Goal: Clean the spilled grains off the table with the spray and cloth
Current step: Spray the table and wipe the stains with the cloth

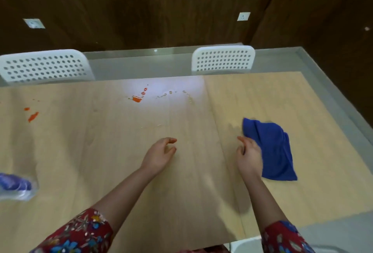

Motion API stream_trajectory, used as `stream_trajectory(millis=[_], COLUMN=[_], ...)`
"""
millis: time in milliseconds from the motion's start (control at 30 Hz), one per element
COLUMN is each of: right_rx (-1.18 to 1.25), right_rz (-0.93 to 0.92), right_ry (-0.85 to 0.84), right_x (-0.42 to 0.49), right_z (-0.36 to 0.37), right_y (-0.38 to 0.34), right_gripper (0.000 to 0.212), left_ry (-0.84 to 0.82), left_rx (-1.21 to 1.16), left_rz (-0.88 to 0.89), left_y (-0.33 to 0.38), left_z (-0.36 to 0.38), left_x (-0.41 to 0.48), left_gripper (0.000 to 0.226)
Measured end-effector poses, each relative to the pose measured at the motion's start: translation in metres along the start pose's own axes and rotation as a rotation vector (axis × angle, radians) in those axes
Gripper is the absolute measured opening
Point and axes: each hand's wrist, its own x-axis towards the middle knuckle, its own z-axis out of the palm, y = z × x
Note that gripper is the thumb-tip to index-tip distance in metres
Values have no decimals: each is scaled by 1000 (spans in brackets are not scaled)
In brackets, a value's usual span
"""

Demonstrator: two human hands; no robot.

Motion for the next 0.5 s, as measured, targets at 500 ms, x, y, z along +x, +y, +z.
stream_trajectory(millis=[500], right_rx=[345], right_rz=[106], right_ry=[160], right_x=[90], right_z=[65], right_y=[-93], right_gripper=[22], left_ry=[129], left_rx=[280], left_rz=[28], left_y=[-78], left_z=[-95], left_x=[77], left_gripper=[52])
